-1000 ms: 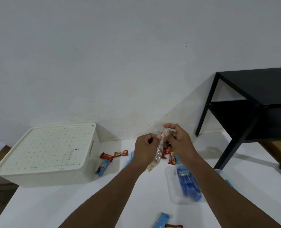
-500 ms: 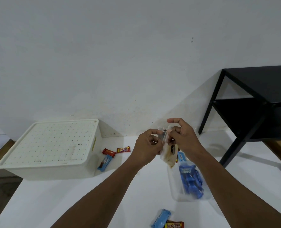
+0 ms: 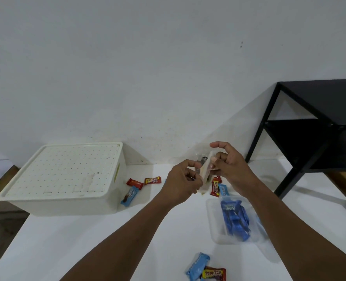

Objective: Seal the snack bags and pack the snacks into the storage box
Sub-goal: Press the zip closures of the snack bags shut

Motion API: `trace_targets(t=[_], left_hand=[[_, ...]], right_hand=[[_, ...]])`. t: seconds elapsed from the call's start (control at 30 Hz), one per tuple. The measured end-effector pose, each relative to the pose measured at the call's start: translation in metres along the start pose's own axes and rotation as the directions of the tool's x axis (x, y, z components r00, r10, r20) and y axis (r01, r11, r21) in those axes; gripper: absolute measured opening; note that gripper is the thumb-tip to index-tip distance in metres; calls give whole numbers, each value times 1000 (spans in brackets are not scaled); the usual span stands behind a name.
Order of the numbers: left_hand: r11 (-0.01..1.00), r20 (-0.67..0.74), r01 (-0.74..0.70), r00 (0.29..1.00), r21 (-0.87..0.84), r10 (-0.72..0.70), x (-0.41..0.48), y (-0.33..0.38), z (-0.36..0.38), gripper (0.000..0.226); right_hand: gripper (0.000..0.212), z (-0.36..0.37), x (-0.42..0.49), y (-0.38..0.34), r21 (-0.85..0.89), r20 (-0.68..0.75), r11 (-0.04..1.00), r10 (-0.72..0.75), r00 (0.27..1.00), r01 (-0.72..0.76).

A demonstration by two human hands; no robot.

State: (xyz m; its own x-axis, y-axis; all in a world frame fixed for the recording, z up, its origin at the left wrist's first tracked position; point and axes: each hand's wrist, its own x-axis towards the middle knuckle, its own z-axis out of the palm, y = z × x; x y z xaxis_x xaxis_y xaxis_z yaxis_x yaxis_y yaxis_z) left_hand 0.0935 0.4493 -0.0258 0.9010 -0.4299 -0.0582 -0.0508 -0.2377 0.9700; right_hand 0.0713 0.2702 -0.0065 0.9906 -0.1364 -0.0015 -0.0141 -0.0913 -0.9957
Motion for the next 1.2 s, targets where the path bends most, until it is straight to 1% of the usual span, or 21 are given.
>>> trace_targets(t=[0.17, 0.23, 0.3, 0.33, 0.37, 0.4, 0.43, 0.47, 0.5, 0.57, 0.6, 0.63, 0.67, 0.7, 0.77, 0.8, 0.87, 0.9, 1.0, 1.1, 1.2], left_hand=[[1000, 19, 6, 1000, 7, -6, -2, -1, -5, 34], [999, 22, 6, 1000, 38, -7, -2, -5, -6, 30], [999, 29, 10, 1000, 43, -12, -5, -12, -7, 25], [998, 49, 14, 999, 64, -17, -6, -18, -8, 27], [994, 78, 11, 997, 105, -19, -8, -23, -7, 38], [986, 104, 13, 994, 166, -31, -11, -30, -5, 54], [976, 104, 8, 994, 215, -32, -13, -34, -2, 67], [970, 64, 4, 998, 243, -20, -12, -41, 2, 71], [973, -8, -15, 1000, 232, 17, -8, -46, 6, 63], [987, -163, -12, 986, 162, 38, 2, -52, 10, 30], [995, -200, 16, 980, 98, 4, 7, -52, 11, 19], [999, -203, 49, 978, 17, -45, 11, -51, 10, 16], [995, -182, 77, 979, -62, -87, 15, -53, 9, 14], [990, -145, 98, 983, -106, -113, 17, -52, 7, 13], [981, -34, 139, 989, -135, -145, 21, -54, 3, 14], [976, 24, 161, 987, -145, -159, 24, -57, 2, 13], [973, 104, 189, 979, -135, -176, 31, -61, 1, 16], [971, 118, 203, 975, -126, -188, 36, -65, 2, 16], [961, 67, 250, 968, -119, -243, 58, -81, 9, 17], [937, 18, 329, 944, -116, -330, 88, -89, 19, 16], [914, 33, 383, 924, -135, -382, 124, -93, 30, 12]], right_hand=[[36, -2, 2, 1, 8, -42, 1000, -12, 999, 12], [34, -1, 3, 1, 34, -93, 999, 3, 996, 1], [30, 0, 5, 2, 60, -173, 998, 28, 984, -18], [29, 0, 6, 3, 74, -219, 997, 48, 975, -33], [28, 0, 7, 4, 96, -256, 994, 71, 964, -48], [29, 1, 8, 4, 125, -281, 990, 95, 955, -62], [29, 3, 9, 5, 154, -293, 985, 121, 948, -79], [29, 6, 10, 5, 172, -292, 980, 147, 945, -99], [28, 9, 10, 6, 189, -283, 974, 173, 943, -123], [26, 15, 10, 8, 236, -252, 958, 224, 941, -165], [26, 16, 10, 9, 260, -240, 949, 243, 940, -179], [28, 15, 11, 12, 251, -238, 949, 254, 938, -193], [31, 10, 11, 16, 190, -237, 956, 263, 935, -221], [35, 4, 10, 23, 100, -216, 959, 281, 935, -265], [47, -9, 6, 41, -44, -99, 928, 365, 926, -370], [47, -15, 3, 52, -76, -27, 905, 419, 908, -419], [33, -22, -1, 73, -81, 77, 872, 488, 869, -482], [25, -24, -1, 83, -76, 89, 868, 495, 864, -490], [10, -27, 9, 100, -89, -2, 883, 462, 887, -461], [10, -34, 32, 110, -122, -103, 884, 441, 892, -451], [9, -49, 64, 118, -147, -175, 883, 421, 890, -446]])
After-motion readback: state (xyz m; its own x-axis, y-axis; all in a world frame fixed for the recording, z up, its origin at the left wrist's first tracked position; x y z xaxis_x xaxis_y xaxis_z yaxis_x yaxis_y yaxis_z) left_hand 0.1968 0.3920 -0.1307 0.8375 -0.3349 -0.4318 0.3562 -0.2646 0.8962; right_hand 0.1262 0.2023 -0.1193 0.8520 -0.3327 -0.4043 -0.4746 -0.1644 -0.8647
